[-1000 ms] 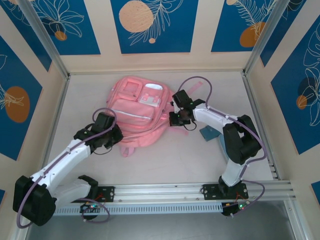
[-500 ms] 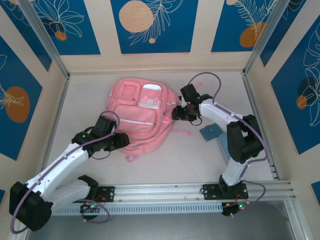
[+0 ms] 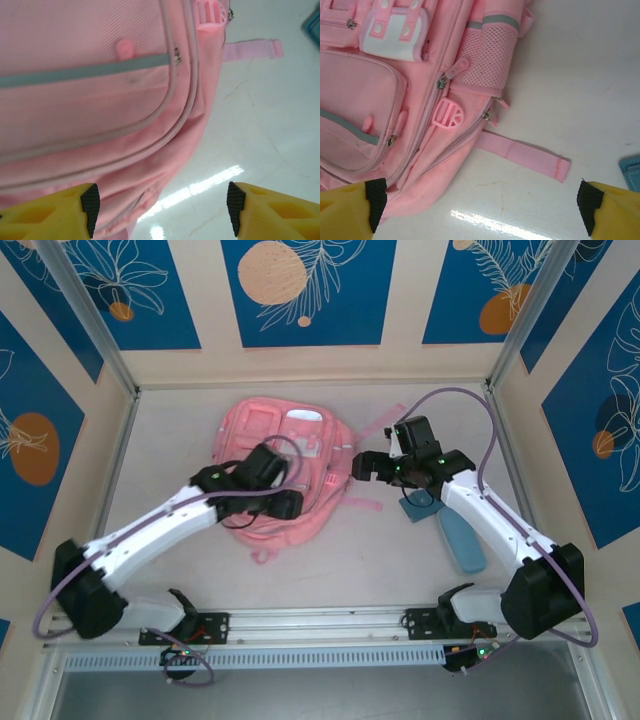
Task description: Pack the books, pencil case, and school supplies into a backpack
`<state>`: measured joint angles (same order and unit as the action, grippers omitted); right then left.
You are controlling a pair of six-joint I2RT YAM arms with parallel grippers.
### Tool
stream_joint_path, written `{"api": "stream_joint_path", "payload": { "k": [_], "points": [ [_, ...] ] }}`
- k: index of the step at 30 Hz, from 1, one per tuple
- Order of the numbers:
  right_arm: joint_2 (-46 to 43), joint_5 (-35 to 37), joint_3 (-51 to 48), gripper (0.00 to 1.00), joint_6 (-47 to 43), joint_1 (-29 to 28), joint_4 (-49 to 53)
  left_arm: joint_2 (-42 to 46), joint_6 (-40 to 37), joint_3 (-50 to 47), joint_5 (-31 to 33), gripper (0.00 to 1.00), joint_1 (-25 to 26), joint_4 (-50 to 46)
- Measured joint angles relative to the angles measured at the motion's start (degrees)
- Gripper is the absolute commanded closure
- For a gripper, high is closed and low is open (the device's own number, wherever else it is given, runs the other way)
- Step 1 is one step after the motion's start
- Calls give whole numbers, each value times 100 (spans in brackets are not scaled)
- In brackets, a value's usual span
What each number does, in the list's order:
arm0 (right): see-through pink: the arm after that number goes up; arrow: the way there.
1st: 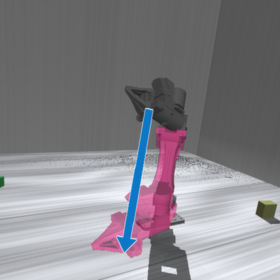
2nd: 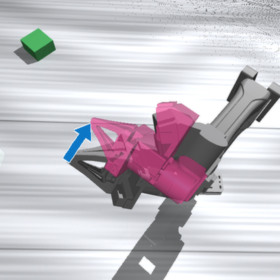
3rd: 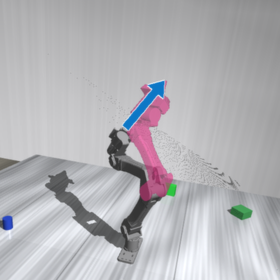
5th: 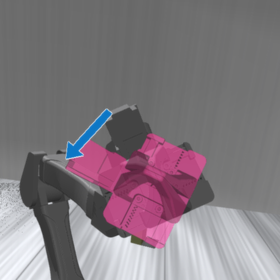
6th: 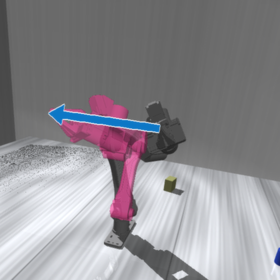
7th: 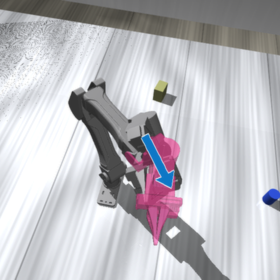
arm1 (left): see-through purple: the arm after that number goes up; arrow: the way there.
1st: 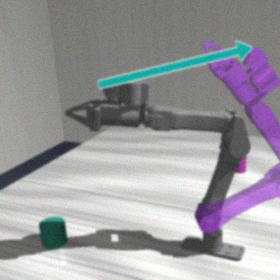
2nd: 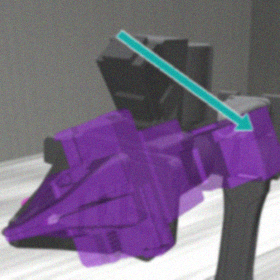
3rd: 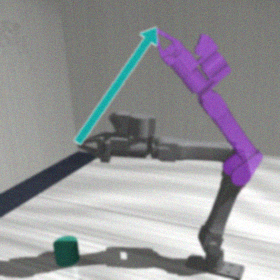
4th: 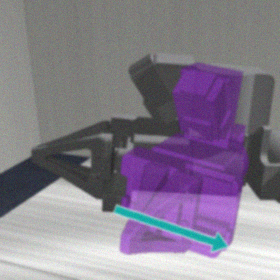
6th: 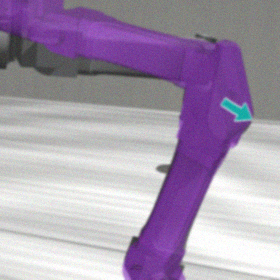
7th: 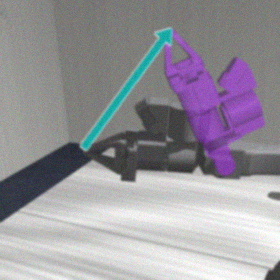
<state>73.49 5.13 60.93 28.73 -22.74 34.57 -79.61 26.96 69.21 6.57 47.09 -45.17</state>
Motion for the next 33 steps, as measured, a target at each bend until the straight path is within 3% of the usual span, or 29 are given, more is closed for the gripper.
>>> {"api": "stream_joint_path", "payload": {
  "k": [5, 10, 19, 26, 27, 33],
  "points": [
    [-74, -48, -127, 1, 90, 170, 37, -1515, -367, 1126, 702, 38, 313, -350],
    [-151, -116, -264, 1, 173, 275, 44, -2406, -664, 1827, 1167, 47, 330, -675],
    [-203, -262, -374, 1, 238, 315, -2, -2776, -1147, 2072, 1537, 56, 330, -1156],
    [-203, -350, -374, 0, 282, 332, -50, -3104, -1261, 2133, 1626, 50, 330, -1296],
    [-203, -367, -374, 0, 282, 332, -48, -3141, -1263, 2138, 1628, 52, 330, -1300],
    [-203, -411, -374, 1, 284, 339, -52, -3193, -1344, 2243, 1755, 84, 330, -1432]
  ]
}}
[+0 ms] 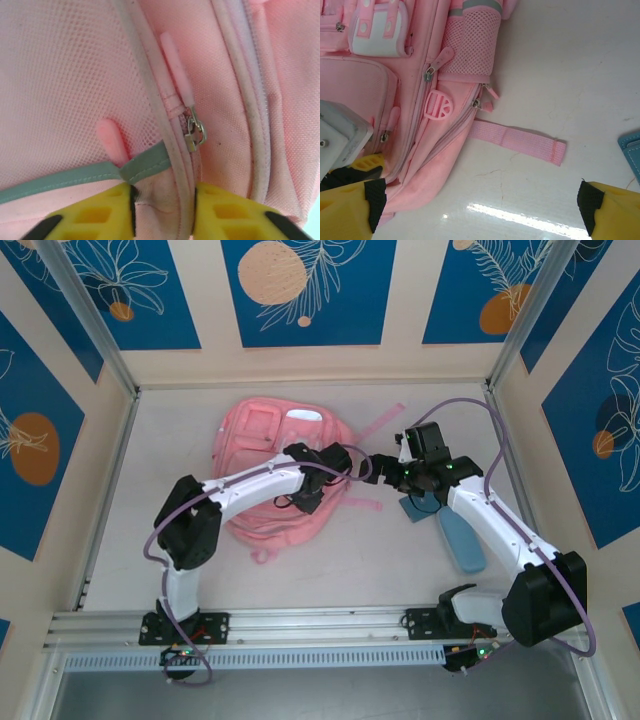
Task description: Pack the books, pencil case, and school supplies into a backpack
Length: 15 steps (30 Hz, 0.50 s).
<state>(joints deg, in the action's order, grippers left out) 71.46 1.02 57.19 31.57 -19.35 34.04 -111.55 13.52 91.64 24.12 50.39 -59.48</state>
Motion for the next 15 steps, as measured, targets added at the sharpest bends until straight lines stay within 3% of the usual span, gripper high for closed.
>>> {"api": "stream_joint_path", "payload": {
  "k": [3, 9, 15],
  "points": [
    [24, -61, 0, 3, -7, 7, -28, 44, -13, 70, 2, 93, 15, -9],
    [345, -461, 42, 11, -72, 26, -114, 586, -42, -55, 44, 100, 0, 94],
    [1034, -1349, 439, 11, -304, 24, -402, 1547, -72, -588, 2, 100, -59, 442]
  ]
}}
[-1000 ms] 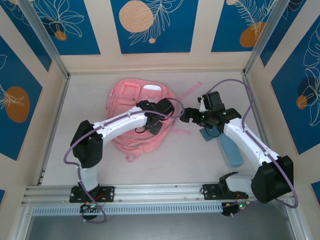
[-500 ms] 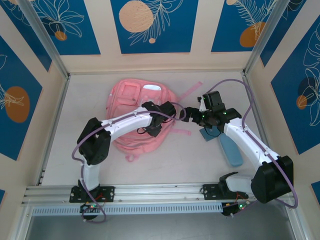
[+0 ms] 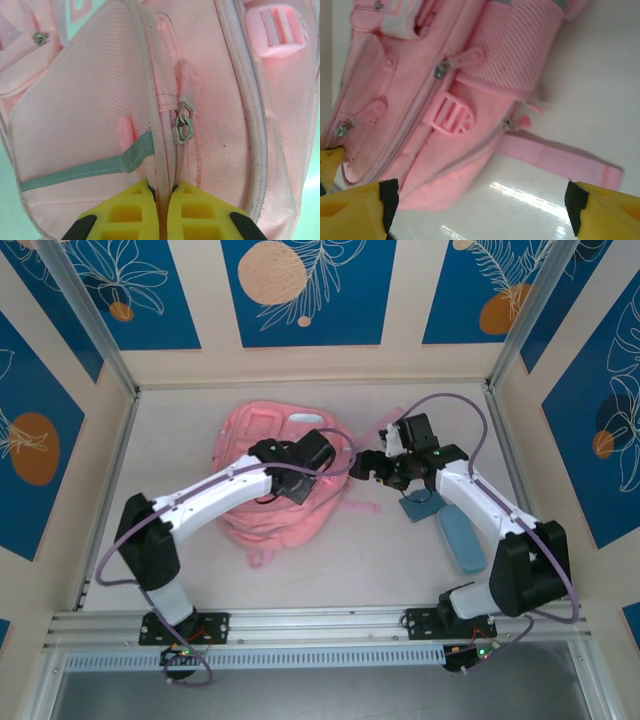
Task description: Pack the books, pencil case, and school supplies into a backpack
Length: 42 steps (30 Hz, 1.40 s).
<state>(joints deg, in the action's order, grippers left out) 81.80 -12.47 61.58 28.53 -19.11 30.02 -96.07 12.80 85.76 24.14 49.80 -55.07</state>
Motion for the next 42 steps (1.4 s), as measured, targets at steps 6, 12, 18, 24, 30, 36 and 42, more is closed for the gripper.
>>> {"api": "stream_joint_path", "payload": {
  "k": [6, 12, 18, 24, 30, 36, 42],
  "points": [
    [946, -953, 605, 12, -70, 7, -428, 533, -101, -424, -229, 100, -20, 170],
    [1926, -1853, 1003, 18, 33, 76, -1027, 562, -98, -446, -293, 100, -31, 254],
    [2555, -2424, 1073, 19, 306, 103, -1495, 562, -92, -446, -323, 100, -31, 286],
    [2771, -2734, 1073, 16, 494, 103, -1827, 562, -74, -446, -407, 100, -57, 323],
    [2938, -3112, 1071, 16, 560, 122, -2028, 562, -31, -446, -442, 100, -57, 328],
    [2857, -3713, 693, 18, 446, 160, -2315, 557, 81, -446, -439, 100, -68, 323],
    [2699, -3877, 535, 35, 334, 190, -2310, 553, 170, -446, -442, 100, -85, 326]
  ]
}}
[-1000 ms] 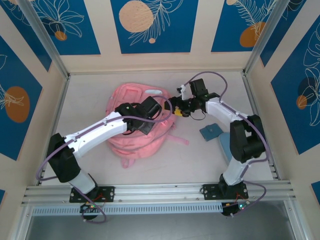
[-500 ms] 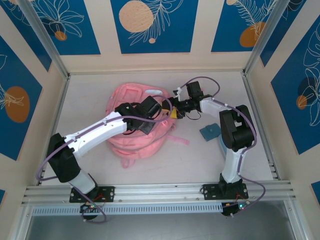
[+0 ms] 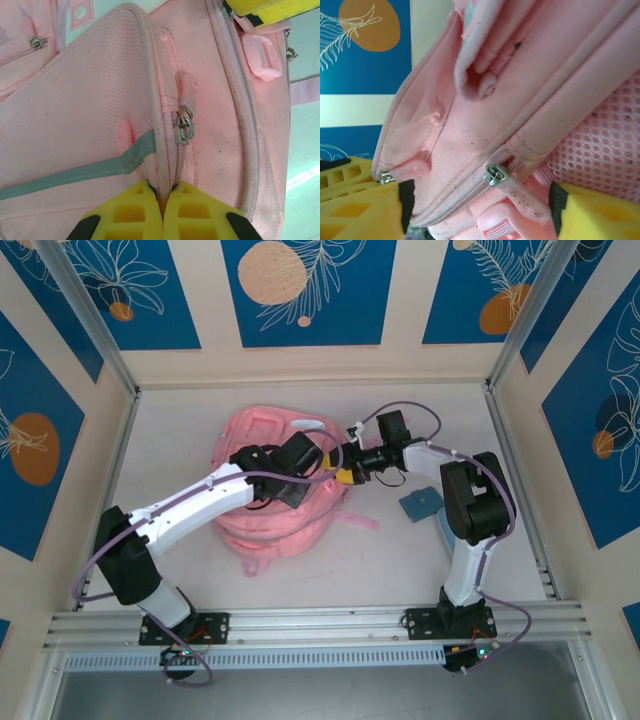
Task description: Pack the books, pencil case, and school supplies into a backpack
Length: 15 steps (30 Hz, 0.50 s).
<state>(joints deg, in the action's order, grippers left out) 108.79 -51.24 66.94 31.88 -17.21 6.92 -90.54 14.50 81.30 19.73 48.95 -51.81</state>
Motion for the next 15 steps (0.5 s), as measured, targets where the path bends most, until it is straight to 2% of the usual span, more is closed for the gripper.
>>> {"api": "stream_joint_path", "payload": {
  "k": [5, 9, 15],
  "points": [
    [-37, 90, 0, 46, -92, 4, 31, 0, 13, 0, -7, 100, -9, 4],
    [-52, 264, 0, 61, -168, 9, 125, 0, 15, 0, -24, 100, -20, 17],
    [-136, 603, 2, 74, -382, 9, 302, 0, 13, 0, -85, 100, -35, 24]
  ]
}}
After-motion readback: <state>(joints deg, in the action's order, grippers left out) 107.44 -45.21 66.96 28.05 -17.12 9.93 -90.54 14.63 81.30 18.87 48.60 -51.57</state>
